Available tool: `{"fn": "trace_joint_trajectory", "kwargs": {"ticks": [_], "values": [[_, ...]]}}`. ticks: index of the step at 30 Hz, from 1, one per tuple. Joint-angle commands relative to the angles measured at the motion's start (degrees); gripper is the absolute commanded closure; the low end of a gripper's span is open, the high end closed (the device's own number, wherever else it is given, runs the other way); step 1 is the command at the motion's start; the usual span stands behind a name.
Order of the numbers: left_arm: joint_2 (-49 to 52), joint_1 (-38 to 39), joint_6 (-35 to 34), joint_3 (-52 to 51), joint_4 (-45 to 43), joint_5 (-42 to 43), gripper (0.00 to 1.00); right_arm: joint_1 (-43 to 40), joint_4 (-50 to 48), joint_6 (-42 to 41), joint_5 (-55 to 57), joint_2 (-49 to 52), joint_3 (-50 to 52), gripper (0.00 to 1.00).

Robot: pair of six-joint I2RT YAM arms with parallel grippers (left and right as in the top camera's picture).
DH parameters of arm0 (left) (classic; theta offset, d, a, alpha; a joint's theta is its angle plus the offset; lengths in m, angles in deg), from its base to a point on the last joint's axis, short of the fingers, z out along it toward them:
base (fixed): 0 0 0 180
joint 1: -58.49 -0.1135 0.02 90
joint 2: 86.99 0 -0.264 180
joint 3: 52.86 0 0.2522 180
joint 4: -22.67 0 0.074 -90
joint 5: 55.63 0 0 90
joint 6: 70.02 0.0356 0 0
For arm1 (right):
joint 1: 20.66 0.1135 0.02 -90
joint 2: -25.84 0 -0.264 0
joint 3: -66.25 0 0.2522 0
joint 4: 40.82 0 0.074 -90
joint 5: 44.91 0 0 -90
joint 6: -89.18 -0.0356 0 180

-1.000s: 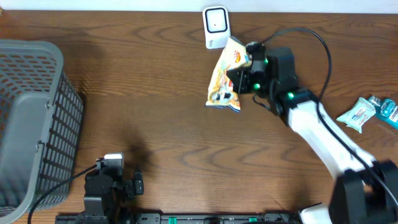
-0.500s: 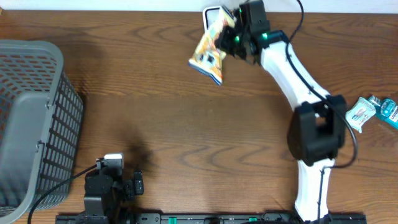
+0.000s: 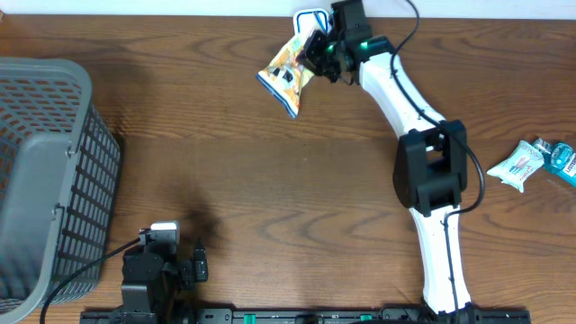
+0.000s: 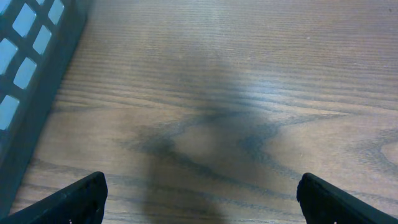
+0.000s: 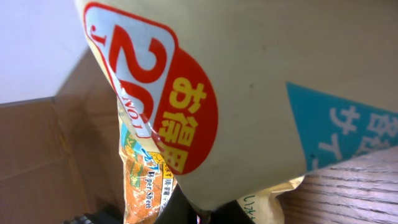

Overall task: Scan the item barcode
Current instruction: 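Hold the white-orange pack in front of the scanner window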

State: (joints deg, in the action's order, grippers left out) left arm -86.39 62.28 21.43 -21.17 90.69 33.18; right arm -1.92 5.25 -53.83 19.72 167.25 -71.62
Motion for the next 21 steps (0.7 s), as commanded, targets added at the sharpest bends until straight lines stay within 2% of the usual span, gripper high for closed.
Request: {"fn": "trace_joint_trajectory", "kwargs": {"ticks": [1, 7, 10, 15, 18, 21], "values": [[-0.3, -0.2, -0.3, -0.2, 2.3, 0.6, 0.02, 1.5, -0.9, -1.3, -2.2, -0.3, -1.6, 0.98], [-0.3, -0.2, -0.3, -0.2, 2.3, 0.6, 0.02, 1.3, -0.2, 1.4, -2.6, -0.3, -1.9, 0.98], [-0.3, -0.2, -0.3, -0.2, 2.3, 0.6, 0.02, 1.1, -0.1, 4.4, -6.5, -0.7, -1.9, 0.99], [-0.3, -0.2, -0.3, -0.2, 2.3, 0.6, 0.02, -0.5, 6.7, 13.1, -9.2, -3.8, -1.9, 0.99], [-0.3, -0.2, -0.3, -0.2, 2.3, 0.6, 0.02, -2.1, 16.0, 20.7, -3.5, -7.1, -1.9, 0.99], [-0.3, -0.2, -0.3, -0.2, 2.3, 0.6, 0.02, -4.4, 25.2, 23.5, 11.5, -10.3, -1.9, 0.99]]}}
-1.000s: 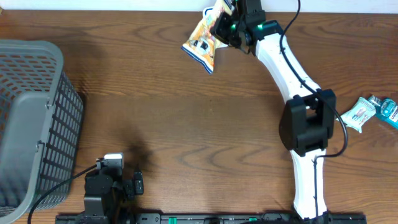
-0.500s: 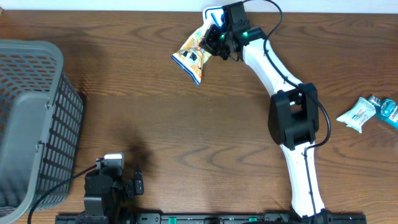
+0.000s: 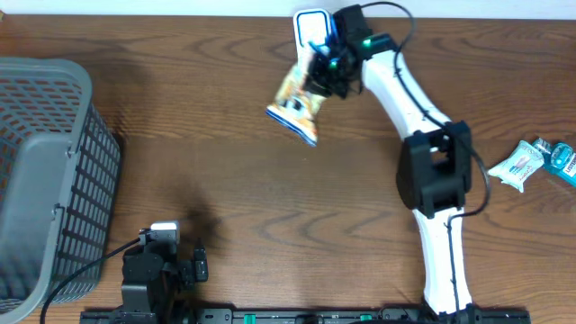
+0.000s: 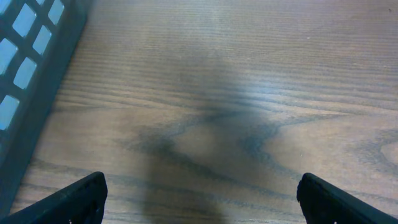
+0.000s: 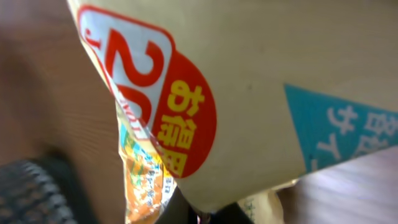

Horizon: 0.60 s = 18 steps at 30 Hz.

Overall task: Scan the item barcode
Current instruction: 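Hold the white-orange pack in front of the scanner window, then carry the pack to the right edge and release it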

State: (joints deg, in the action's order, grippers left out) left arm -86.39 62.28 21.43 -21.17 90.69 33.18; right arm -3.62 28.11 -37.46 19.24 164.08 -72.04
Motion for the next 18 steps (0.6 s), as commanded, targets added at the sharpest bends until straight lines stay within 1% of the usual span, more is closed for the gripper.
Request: {"fn": "trace_joint_trajectory", "kwargs": {"ticks": [1, 4, 7, 9, 18], "values": [[-0.3, -0.2, -0.3, -0.2, 2.3, 0.6, 0.02, -3.7, 4.4, 7.1, 16.5, -7.7, -1.5, 0.99], [-0.3, -0.2, -0.3, -0.2, 2.3, 0.6, 0.02, -7.7, 9.1, 6.9, 26.9, -8.3, -1.5, 0.99], [-0.3, -0.2, -0.3, -0.2, 2.3, 0.6, 0.02, -12.6, 11.7, 6.9, 33.5, -8.0, -0.8, 0.99], [-0.3, -0.2, -0.3, -0.2, 2.3, 0.6, 0.02, -16.5, 11.8, 6.9, 37.1, -8.0, 0.6, 0.99], [-0.3, -0.2, -0.3, -0.2, 2.3, 0.6, 0.02, -30.3, 6.0, 7.0, 38.4, -7.8, 5.6, 0.99]]}}
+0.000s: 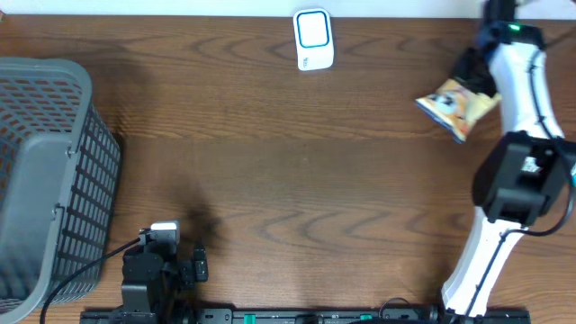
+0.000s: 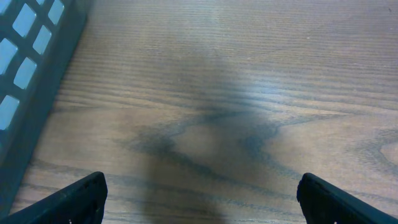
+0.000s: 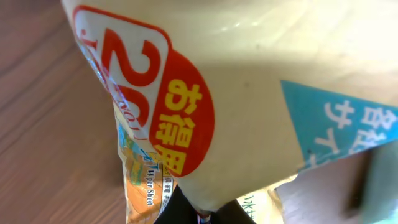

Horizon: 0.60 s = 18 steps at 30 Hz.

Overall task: Scan the item barcode
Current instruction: 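Carry the pack to the right edge and release it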

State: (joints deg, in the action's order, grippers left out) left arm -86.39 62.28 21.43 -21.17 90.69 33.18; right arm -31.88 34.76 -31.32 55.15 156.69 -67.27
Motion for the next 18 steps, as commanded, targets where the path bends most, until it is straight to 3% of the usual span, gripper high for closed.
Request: {"fn": "trace_joint_trajectory", "kwargs": {"ticks": [1, 4, 7, 9, 12, 13, 15, 18], "values": [[-0.3, -0.2, -0.3, -0.2, 2.3, 0.6, 0.02, -3.3, -1.1, 0.8, 2.5, -0.4, 1.4, 0.99], [-0.3, -0.2, -0.3, -0.2, 2.3, 0.6, 0.02, -6.4, -1.3, 0.8, 2.4, -0.4, 1.9, 0.98], [-0.3, -0.2, -0.3, -0.2, 2.3, 0.6, 0.02, -8.3, -0.3, 2.7, 1.2, -0.5, 1.8, 0.74], [-0.3, -0.2, -0.3, -0.2, 2.3, 0.6, 0.02, -9.1, 1.8, 1.6, 1.0, -1.1, 1.6, 0.69], [-0.3, -0.2, -0.3, -0.2, 2.3, 0.6, 0.02, -9.8, 3.4, -0.6, 0.9, -3.2, 1.1, 0.51], [-0.3, -0.2, -0.3, -0.2, 2.3, 0.6, 0.02, -9.9, 3.7, -0.8, 0.5, -4.3, 0.9, 0.44], [-0.3, -0.2, -0.3, -0.2, 2.3, 0.6, 0.02, -9.8, 4.4, -0.7, -1.4, -7.2, 0.8, 0.2], [-0.3, -0.2, -0.3, -0.2, 2.3, 0.6, 0.02, -9.3, 6.4, -0.7, -5.9, -13.1, 0.8, 0.19]]}}
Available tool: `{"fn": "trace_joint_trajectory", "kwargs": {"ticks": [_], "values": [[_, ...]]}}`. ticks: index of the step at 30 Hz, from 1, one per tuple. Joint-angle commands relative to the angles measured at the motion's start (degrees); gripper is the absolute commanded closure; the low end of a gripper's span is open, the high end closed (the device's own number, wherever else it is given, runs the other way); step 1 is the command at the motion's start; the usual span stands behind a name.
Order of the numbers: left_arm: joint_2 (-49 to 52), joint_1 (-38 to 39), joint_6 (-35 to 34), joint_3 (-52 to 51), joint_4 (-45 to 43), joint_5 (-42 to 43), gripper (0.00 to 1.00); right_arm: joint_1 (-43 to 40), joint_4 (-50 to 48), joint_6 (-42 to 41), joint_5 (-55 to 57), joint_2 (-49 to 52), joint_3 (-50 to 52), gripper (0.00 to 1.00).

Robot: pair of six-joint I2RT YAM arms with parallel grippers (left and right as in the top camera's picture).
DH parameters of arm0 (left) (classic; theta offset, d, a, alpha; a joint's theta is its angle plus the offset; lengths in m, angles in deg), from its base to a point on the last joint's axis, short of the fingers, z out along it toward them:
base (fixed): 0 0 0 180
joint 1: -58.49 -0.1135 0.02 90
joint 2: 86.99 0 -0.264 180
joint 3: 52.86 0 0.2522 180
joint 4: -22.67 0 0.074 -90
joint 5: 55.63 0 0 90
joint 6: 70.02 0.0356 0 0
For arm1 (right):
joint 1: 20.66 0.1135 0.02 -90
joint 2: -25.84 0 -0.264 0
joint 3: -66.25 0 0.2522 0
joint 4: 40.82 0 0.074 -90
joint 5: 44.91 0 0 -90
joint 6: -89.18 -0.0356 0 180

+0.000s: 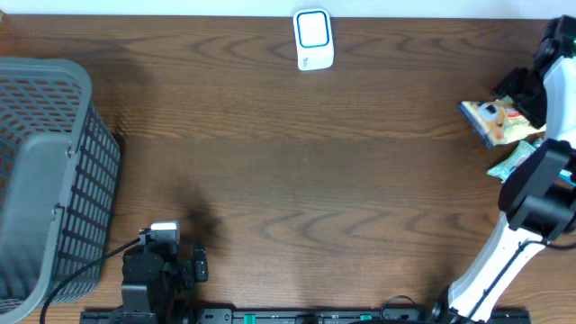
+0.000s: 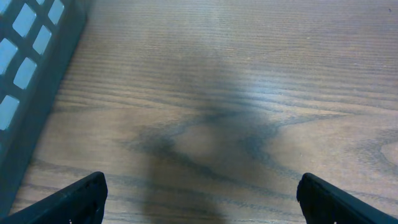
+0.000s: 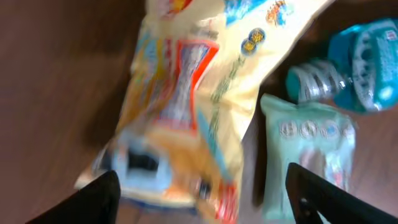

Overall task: Scan the item barcode
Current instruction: 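Carry the pack to the right edge and release it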

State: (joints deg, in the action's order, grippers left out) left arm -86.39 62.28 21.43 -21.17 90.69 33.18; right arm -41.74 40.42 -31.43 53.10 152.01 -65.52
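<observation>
The yellow-orange snack bag (image 1: 493, 120) lies flat on the table at the far right, blurred in the right wrist view (image 3: 186, 106). My right gripper (image 3: 202, 199) hangs over it, open, its dark fingertips (image 3: 102, 196) wide apart on either side of the bag; from overhead it (image 1: 524, 90) is just right of the bag. The white scanner (image 1: 313, 39) with a blue-rimmed window stands at the back centre. My left gripper (image 2: 199, 199) is open over bare wood at the front left, holding nothing.
A pale green packet (image 3: 305, 143) and a blue-capped item (image 3: 364, 62) lie right beside the snack bag; the green packet (image 1: 513, 164) is near the table's right edge. A grey mesh basket (image 1: 40, 171) stands at the left, its wall (image 2: 31, 56) near my left gripper.
The right gripper has moved further right and has opened. The snack bag it held now lies on the table next to the green packet. The left arm has not moved.
My right gripper held the snack bag up beside the scanner at the back. Then the bag was just below the scanner. Then it was held far to the right, away from the scanner. Now it is let go among the items at the right edge.
</observation>
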Motion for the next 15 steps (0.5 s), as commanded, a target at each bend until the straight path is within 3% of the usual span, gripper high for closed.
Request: {"fn": "trace_joint_trajectory", "kwargs": {"ticks": [1, 11, 13, 15], "values": [[-0.3, -0.2, -0.3, -0.2, 2.3, 0.6, 0.02, 0.9, 1.6, -0.6, -5.6, -11.0, -1.0, 0.19], [-0.3, -0.2, -0.3, -0.2, 2.3, 0.6, 0.02, 8.9, 10.2, 3.5, -9.7, -31.9, -1.0, 0.13], [-0.3, -0.2, -0.3, -0.2, 2.3, 0.6, 0.02, 10.9, 12.2, 3.5, -9.7, -35.3, -1.0, 0.01], [-0.3, -0.2, -0.3, -0.2, 2.3, 0.6, 0.02, 12.8, 14.8, 3.5, -9.7, -38.6, -1.0, 0.01]]}}
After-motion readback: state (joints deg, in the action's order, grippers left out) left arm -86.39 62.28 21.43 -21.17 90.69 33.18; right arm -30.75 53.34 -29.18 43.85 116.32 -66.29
